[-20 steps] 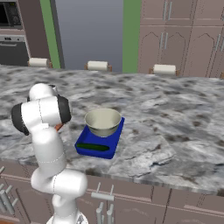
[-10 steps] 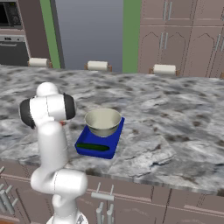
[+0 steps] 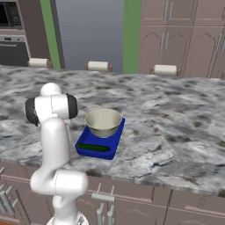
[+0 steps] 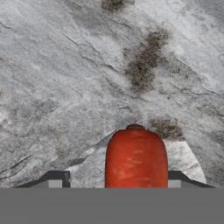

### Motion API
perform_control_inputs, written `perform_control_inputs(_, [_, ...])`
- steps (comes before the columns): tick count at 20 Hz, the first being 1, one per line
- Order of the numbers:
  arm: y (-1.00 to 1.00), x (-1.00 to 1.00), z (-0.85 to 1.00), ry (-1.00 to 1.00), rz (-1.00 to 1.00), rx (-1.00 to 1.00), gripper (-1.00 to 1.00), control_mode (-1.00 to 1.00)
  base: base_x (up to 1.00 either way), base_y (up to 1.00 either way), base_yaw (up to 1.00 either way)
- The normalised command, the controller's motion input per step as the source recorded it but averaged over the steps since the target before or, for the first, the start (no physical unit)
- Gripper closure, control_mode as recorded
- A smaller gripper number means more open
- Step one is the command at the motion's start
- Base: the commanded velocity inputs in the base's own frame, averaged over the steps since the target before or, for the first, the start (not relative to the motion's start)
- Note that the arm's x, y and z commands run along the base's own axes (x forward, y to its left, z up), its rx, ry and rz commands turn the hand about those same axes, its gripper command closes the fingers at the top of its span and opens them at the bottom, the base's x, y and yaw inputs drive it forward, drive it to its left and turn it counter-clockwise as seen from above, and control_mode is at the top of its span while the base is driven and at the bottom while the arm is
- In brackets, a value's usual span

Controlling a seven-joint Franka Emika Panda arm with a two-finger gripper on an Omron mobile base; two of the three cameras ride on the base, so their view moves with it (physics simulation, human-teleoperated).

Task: Place the two vegetables and bowl onto the tray for setting up a vegetable dip station.

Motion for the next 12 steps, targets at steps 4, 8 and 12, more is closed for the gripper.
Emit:
perform_control_inputs(4, [0.04,0.05,-0.09,0.02,0.00,0.00,1.00,-1.00,0.00,0.00,0.00])
perform_control_inputs(8, [0.00,-0.02,0.04,0.00,0.00,0.00,1.00,-1.00,0.00,0.00,0.00])
perform_control_inputs(12, [0.00,-0.16,0.16,0.00,-0.03,0.00,1.00,-1.00,0.00,0.00,0.00])
